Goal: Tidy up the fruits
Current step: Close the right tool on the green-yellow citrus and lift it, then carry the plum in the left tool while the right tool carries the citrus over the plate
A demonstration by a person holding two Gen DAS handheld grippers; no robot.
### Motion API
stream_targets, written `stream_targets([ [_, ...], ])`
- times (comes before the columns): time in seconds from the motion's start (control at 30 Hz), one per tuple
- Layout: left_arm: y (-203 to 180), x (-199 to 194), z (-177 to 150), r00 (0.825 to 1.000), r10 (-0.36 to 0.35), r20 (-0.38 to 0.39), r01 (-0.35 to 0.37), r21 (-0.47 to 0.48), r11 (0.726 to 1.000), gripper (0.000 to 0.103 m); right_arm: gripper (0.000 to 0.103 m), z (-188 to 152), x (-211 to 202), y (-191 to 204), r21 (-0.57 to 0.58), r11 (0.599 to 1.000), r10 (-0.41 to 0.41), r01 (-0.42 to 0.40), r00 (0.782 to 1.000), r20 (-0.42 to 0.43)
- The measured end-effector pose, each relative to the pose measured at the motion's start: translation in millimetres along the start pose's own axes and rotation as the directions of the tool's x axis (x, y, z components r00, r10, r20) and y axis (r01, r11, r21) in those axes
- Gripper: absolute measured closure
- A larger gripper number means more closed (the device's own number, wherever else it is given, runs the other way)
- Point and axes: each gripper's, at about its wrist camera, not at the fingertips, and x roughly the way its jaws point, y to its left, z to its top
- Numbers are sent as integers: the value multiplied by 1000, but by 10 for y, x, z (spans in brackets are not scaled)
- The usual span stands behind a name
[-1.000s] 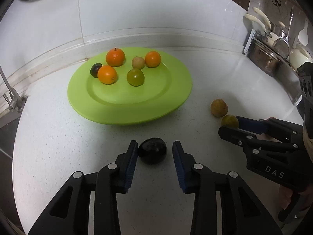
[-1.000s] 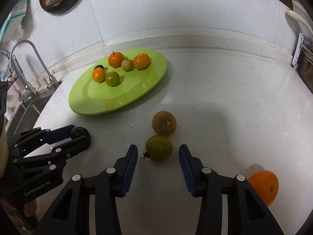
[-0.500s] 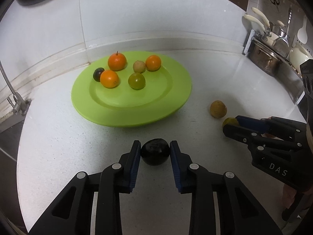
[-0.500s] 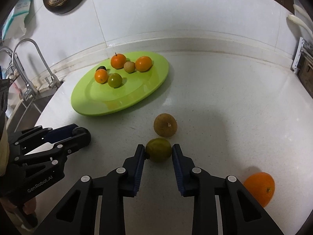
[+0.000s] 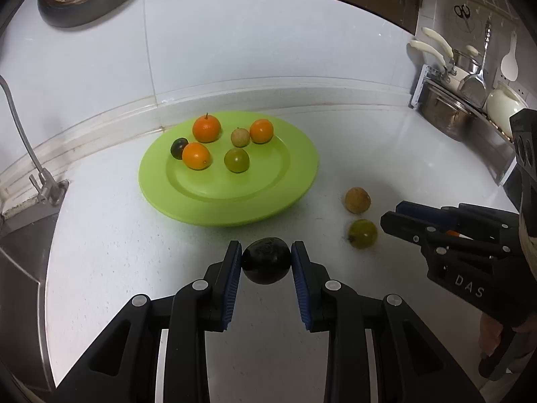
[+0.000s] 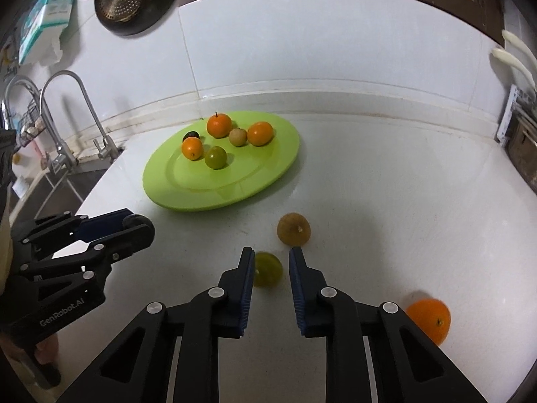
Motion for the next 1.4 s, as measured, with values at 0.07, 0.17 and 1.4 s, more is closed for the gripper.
stream_targets([
  [0.07, -20, 2, -16, 1000, -6, -5, 6, 1, 1000, 73, 78, -18, -27, -16, 16, 1000, -3, 3, 1000, 10],
  [0.17, -5, 31, -30, 1000, -18, -20, 18, -15, 1000, 73, 57, -14, -23, 1, 15, 1000, 4, -4, 1000, 14],
  [1.4, 215, -215, 227, 997, 16, 71, -13, -37, 999, 73, 74, 343, -78, 305, -56, 995, 81, -78, 995, 51],
])
